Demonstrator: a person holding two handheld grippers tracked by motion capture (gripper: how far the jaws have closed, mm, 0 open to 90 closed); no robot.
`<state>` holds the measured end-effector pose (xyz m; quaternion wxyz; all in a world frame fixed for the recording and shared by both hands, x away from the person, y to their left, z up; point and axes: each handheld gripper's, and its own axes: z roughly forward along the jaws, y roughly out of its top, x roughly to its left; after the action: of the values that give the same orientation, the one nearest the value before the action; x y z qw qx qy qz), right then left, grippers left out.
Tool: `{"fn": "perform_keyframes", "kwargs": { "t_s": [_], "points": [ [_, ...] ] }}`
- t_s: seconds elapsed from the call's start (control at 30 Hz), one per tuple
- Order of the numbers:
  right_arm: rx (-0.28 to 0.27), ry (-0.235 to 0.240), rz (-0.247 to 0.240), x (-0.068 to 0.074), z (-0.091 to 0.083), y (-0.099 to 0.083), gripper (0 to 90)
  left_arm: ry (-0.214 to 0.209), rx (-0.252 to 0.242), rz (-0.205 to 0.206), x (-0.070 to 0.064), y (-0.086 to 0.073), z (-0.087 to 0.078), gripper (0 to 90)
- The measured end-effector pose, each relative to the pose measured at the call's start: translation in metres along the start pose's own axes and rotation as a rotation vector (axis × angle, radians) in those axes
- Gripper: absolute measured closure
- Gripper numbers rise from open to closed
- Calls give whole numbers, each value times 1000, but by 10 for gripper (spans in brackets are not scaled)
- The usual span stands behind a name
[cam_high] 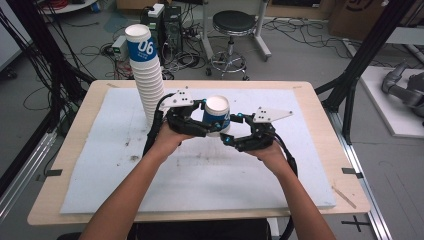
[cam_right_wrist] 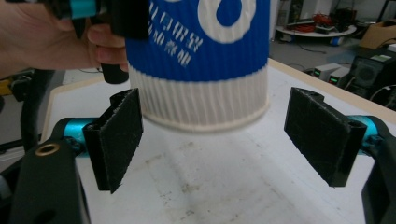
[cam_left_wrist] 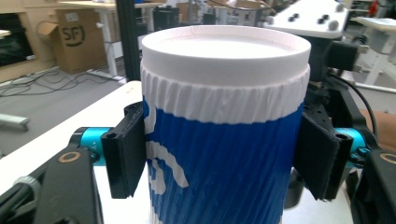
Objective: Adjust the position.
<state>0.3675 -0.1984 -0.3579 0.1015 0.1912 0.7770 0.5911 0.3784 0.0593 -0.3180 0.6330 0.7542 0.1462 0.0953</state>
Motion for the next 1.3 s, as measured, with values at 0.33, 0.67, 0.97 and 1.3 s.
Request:
{"fn": "perform_keyframes", "kwargs": {
  "t_s": [0.33,0.67,0.97,1.3],
  "points": [
    [-3,53,-18,2,9,1,154,-53,-10,-17,0,-5,6,272],
    [78,26,-112,9,0,1,273,-27,55,0,-9,-4,7,194],
    [177,-5,-205,17,-9,-1,271,-66,120,28,-16,4,9,177],
    [215,31,-239,16,-13,-2,249,-180,150,24,-10,1,23,293]
  ]
}}
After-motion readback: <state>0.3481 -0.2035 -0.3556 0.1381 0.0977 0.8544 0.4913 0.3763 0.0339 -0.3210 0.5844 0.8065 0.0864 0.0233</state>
